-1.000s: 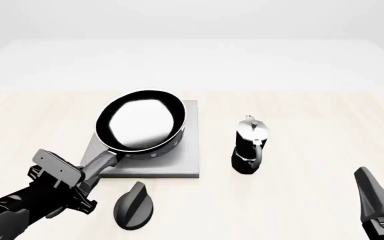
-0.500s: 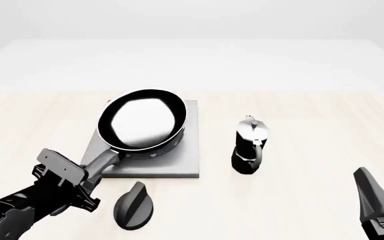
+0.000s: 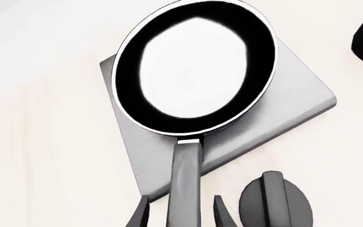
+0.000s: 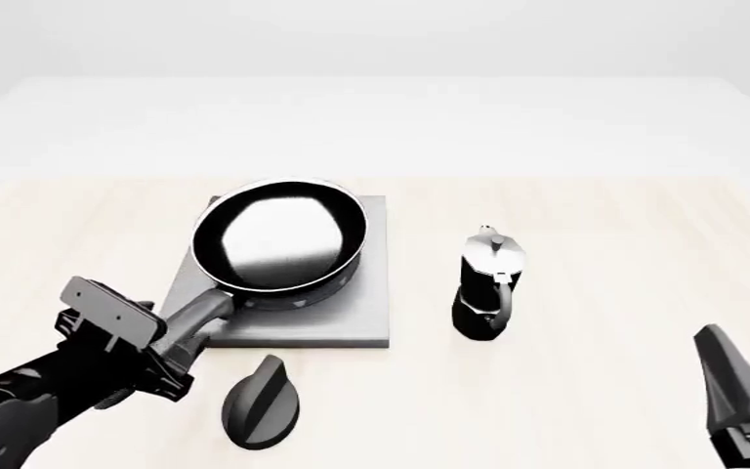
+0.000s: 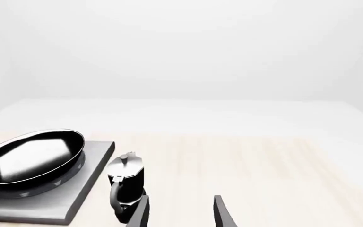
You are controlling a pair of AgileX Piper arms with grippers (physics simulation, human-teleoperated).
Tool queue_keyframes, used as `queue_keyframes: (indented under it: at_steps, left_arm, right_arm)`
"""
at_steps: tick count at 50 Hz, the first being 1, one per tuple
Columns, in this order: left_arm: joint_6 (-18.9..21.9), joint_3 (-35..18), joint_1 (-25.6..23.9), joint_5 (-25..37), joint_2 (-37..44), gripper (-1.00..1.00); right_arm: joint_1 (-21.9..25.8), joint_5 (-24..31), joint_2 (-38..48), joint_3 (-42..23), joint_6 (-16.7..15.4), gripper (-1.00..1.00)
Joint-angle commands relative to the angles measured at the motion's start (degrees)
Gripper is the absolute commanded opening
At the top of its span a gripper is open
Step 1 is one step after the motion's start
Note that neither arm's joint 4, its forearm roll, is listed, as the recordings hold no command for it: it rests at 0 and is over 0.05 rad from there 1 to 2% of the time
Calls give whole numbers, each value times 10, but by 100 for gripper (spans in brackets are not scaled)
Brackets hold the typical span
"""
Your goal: Turn on the stove and put the frying pan on it.
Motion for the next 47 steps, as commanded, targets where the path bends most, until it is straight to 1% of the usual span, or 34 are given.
queue_keyframes:
  at_steps: [1,3,7,9,12,17,18,24,25,26,27,28,29,32,35,36,39,40,42,47]
  left_arm:
    - [-3,-30,-7,74,-80,100]
    - [-10,-36,-9,87,-90,100]
    - [-18,-60,-14,135,-138,100]
    - [-13,-65,-14,151,-158,100]
    - [-20,-77,-17,179,-187,100]
    - [-20,-84,-20,204,-216,100]
    - [-29,-94,-24,229,-245,100]
    - [-48,-114,-34,296,-328,100]
    - [-48,-114,-34,296,-328,100]
    - [-50,-115,-37,316,-351,100]
    - [-50,-115,-37,316,-352,100]
    - [-58,-121,-36,331,-374,100]
    - [-58,-121,-36,332,-374,100]
    - [-64,-131,-36,359,-404,100]
    - [-74,-145,-35,389,-438,100]
    - [-85,-149,-31,394,-447,100]
    - [-84,-148,-30,410,-466,100]
    - [-95,-150,-26,414,-477,100]
    - [-100,-149,-23,427,-495,100]
    - [-130,-158,-8,456,-538,100]
  right_arm:
    - [-1,5,0,-8,-1,100]
    - [-1,4,0,-7,-1,100]
    - [0,4,0,-9,0,100]
    - [0,3,0,-9,0,100]
    - [1,3,0,-11,1,100]
    - [2,5,0,-13,0,100]
    - [1,6,0,-16,0,100]
    - [-3,6,0,-21,4,100]
    - [-3,8,0,-23,3,100]
    - [-3,9,0,-26,4,100]
    - [-3,9,0,-26,4,100]
    - [-4,10,0,-29,4,100]
    - [-4,10,0,-29,4,100]
    - [-6,13,0,-36,5,100]
    - [-7,19,0,-48,4,100]
    - [-8,20,0,-51,4,100]
    - [-7,25,0,-61,2,100]
    - [-7,28,0,-66,2,100]
    - [-5,33,0,-77,1,100]
    - [-3,50,0,-109,2,100]
